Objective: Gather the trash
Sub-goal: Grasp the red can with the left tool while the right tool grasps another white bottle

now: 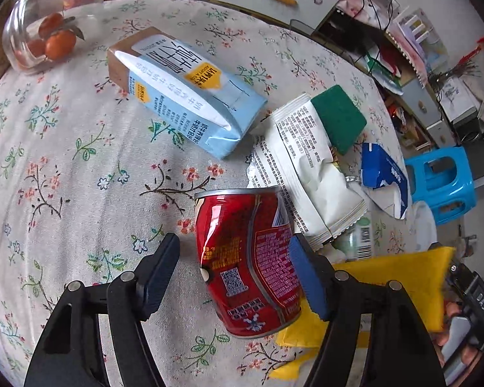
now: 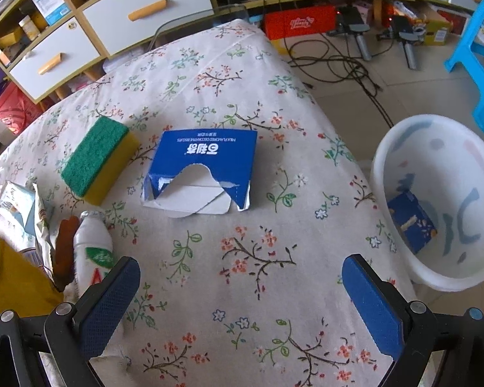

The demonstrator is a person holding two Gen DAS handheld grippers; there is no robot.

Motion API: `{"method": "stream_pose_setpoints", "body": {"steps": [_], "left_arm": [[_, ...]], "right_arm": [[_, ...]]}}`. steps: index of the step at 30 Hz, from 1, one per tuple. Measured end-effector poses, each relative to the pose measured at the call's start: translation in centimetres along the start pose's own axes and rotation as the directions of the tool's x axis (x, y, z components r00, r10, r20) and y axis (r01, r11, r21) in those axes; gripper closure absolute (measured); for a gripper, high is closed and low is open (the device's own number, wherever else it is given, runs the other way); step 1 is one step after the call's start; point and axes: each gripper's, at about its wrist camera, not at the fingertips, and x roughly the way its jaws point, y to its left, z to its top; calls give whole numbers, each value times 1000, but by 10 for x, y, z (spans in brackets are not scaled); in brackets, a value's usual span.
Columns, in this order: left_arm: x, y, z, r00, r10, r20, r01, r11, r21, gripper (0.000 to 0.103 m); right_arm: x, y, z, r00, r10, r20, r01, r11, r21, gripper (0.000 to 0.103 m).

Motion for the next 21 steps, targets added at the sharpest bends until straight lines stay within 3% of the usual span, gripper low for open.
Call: {"method": "stream_pose_setpoints", "body": {"steps": [2, 3, 5, 12, 21], "left_arm": [[2, -5, -1, 1000, 21, 4, -21, 999, 27, 33], [2, -7, -1, 1000, 25, 5, -25, 999, 39, 46], [3, -9, -2, 1000, 18, -2, -18, 999, 49, 58], [-13, 9, -6, 999, -8, 31, 7, 999, 31, 65], [-51, 54, -16, 995, -1, 96, -1, 1000, 24, 66]], "right_arm": [[0, 2, -1, 1000, 3, -5, -3, 1000, -5, 0], [1, 4, -2, 1000, 6, -10, -6, 1000, -8, 0], [3, 8, -3, 1000, 11, -17, -11, 1000, -13, 0], [12, 27, -4, 998, 45, -45, -47, 999, -24, 0], [50, 78, -9, 989, 83, -124, -89, 995, -49, 4]]}}
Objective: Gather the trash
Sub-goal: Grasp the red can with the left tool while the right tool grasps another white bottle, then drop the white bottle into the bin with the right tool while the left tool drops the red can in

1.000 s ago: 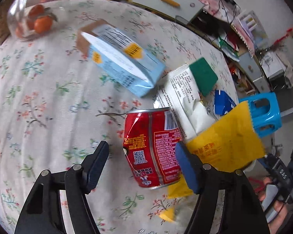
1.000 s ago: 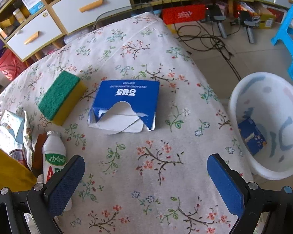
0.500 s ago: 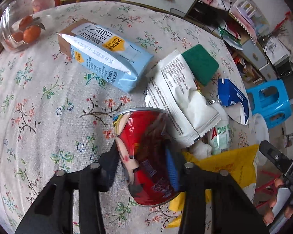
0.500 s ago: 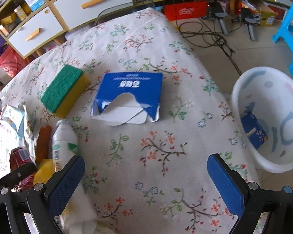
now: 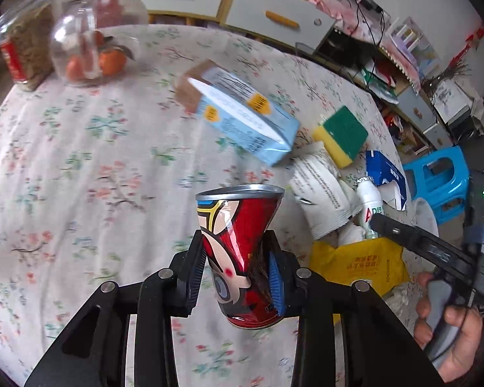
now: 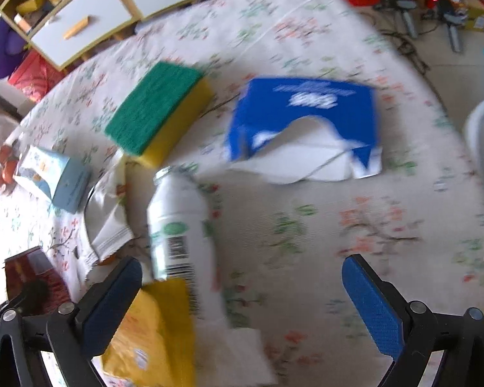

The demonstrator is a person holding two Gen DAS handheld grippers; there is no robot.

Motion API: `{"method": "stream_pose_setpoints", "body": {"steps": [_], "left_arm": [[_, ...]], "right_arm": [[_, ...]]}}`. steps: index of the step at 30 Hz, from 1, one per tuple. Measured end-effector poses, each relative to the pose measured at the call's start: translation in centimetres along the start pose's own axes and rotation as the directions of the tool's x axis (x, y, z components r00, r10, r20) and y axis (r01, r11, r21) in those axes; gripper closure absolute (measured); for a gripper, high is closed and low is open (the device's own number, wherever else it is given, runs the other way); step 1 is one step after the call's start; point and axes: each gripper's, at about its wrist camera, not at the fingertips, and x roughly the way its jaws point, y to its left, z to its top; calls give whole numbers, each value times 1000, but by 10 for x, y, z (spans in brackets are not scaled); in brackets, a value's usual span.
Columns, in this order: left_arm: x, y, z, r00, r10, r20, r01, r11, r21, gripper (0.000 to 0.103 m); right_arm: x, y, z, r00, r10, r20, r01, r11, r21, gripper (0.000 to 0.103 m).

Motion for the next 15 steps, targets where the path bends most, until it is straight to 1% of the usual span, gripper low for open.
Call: {"method": "stream_pose_setpoints", "body": {"steps": [2, 3, 6, 8, 9, 10, 11, 15], "left_arm": [[-5, 11, -2, 1000, 3, 7, -3, 1000, -9, 66], [-6, 16, -3, 1000, 2, 8, -2, 1000, -16, 66], [-11, 30, -5, 1000, -8, 9, 8, 999, -40, 66], [-14, 33, -6, 1000, -11, 14, 12, 999, -47, 66], [-16, 34, -7, 1000, -13, 16, 13, 999, -48, 66], [-19, 35, -8, 1000, -15, 20, 16, 999, -49, 66], [-22, 37, -9, 1000, -18, 24, 19, 999, -50, 66], [-34, 42, -13, 999, -24, 40, 26, 998, -56, 67]], "right_arm": [[7, 9, 0, 1000, -2, -7, 2, 1000, -18, 16], [11, 14, 0, 1000, -2, -10, 2, 1000, -23, 18], [18, 20, 3, 1000, 0, -8, 0, 1000, -23, 31], [20, 24, 6, 1000, 10, -6, -10, 1000, -27, 48], [20, 24, 8, 1000, 16, -4, -16, 999, -28, 53], [20, 24, 10, 1000, 21, -1, -21, 999, -29, 61], [19, 23, 11, 1000, 26, 3, -26, 999, -29, 62], [9, 20, 14, 998, 42, 38, -41, 999, -25, 63]]}}
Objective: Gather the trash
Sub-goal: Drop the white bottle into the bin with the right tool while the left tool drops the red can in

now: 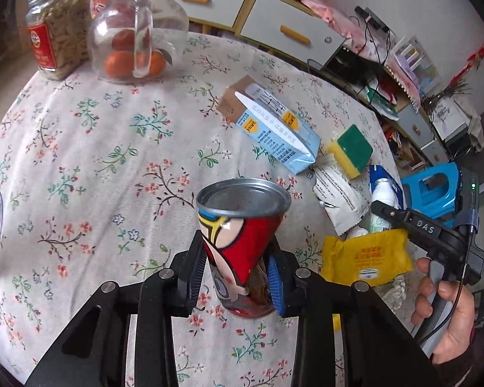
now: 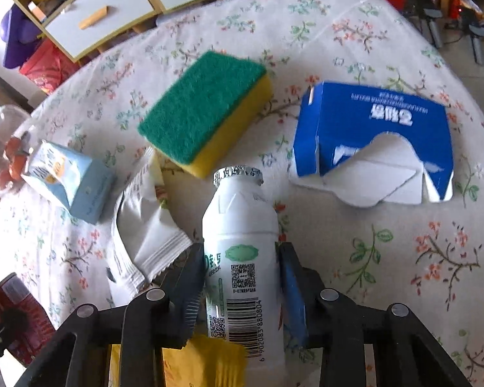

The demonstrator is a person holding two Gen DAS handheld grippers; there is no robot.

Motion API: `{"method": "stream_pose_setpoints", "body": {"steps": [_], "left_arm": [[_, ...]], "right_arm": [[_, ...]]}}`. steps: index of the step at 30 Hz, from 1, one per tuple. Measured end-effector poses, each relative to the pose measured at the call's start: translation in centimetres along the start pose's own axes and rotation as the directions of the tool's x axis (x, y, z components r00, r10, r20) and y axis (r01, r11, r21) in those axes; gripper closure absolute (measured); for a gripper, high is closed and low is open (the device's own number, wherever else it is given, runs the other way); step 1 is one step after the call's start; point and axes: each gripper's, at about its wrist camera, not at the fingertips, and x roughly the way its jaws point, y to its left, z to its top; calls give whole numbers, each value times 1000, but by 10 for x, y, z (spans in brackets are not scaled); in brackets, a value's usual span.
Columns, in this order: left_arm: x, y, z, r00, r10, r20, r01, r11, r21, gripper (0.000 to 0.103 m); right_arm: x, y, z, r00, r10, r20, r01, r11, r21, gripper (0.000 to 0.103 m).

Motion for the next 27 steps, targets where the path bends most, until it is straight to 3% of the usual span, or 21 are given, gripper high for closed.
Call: {"method": "stream_pose_setpoints", "body": {"steps": [8, 14, 20, 27], "left_arm": [[-22, 3, -7, 1000, -8, 25, 7, 1000, 7, 67], [-26, -9, -12, 999, -14, 40, 14, 1000, 11, 67], [-24, -40, -13, 998, -53, 42, 51, 998, 41, 67], [-16, -99, -12, 993, -111, 41, 106, 988, 109, 67]], "right_arm": [[-47, -18, 2, 990, 35, 139, -37, 999, 16, 63], [-90, -55, 1, 974, 37, 225, -52, 997, 61, 64], [-129, -128, -4, 958, -22, 285, -33, 982, 186, 64], [-161, -223, -12, 924, -196, 330, 62, 925, 375, 63]]}}
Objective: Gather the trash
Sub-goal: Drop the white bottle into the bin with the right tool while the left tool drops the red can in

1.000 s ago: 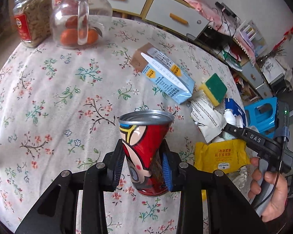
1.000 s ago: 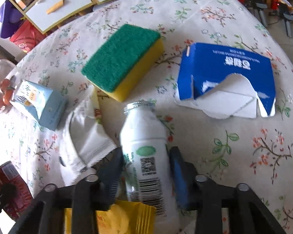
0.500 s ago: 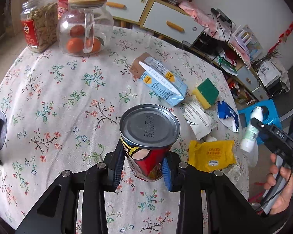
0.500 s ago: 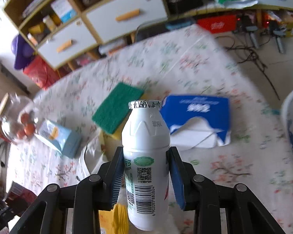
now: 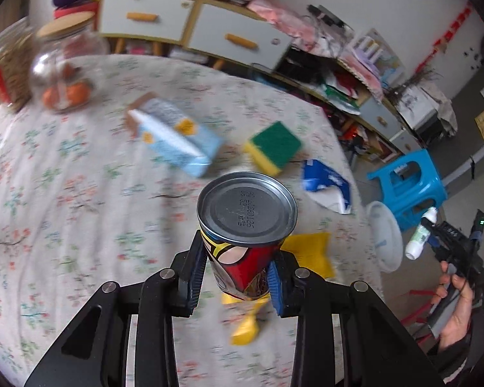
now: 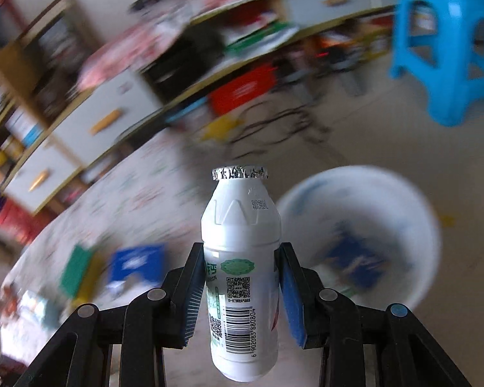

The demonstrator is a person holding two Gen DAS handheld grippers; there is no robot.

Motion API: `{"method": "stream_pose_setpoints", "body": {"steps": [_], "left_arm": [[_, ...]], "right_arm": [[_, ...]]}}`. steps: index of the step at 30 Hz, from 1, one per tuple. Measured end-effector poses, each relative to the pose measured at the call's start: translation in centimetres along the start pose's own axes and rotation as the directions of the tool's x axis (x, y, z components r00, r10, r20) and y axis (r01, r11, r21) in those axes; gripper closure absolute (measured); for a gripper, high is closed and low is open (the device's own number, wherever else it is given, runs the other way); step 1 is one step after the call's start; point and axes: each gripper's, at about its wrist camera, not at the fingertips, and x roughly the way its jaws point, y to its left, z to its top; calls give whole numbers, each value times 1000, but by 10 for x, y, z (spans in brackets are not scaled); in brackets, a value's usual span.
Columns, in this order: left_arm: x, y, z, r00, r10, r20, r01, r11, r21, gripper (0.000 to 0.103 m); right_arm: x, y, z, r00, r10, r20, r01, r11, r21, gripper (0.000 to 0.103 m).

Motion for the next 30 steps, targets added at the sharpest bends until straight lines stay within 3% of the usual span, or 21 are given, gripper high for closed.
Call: {"method": "stream_pose_setpoints", "body": {"steps": [7, 10, 11, 20, 24, 30], "left_arm": [[22, -76, 6, 998, -32, -48, 37, 993, 113, 67], [33, -109, 10, 995, -66, -75, 75, 989, 130, 67], [38, -126, 10, 994, -75, -80, 86, 985, 151, 67], [96, -237, -7, 979, -123, -160, 170, 928, 330, 67], [126, -269, -13, 972, -147, -185, 206, 911, 358, 67], [152, -301, -19, 968, -171, -184, 231, 894, 384, 67]], "right_arm": [[10, -44, 8, 999, -39, -7, 39, 998, 53, 62], [8, -55, 8, 1000, -24, -9, 24, 997, 67, 37], [5, -58, 8, 1000, -29, -2, 29, 997, 72, 34], [-23, -84, 7, 995, -95, 20, 95, 995, 10, 33], [-33, -107, 4, 989, -148, 17, 148, 989, 2, 31], [-38, -134, 5, 988, -154, 0, 153, 987, 40, 30]]}}
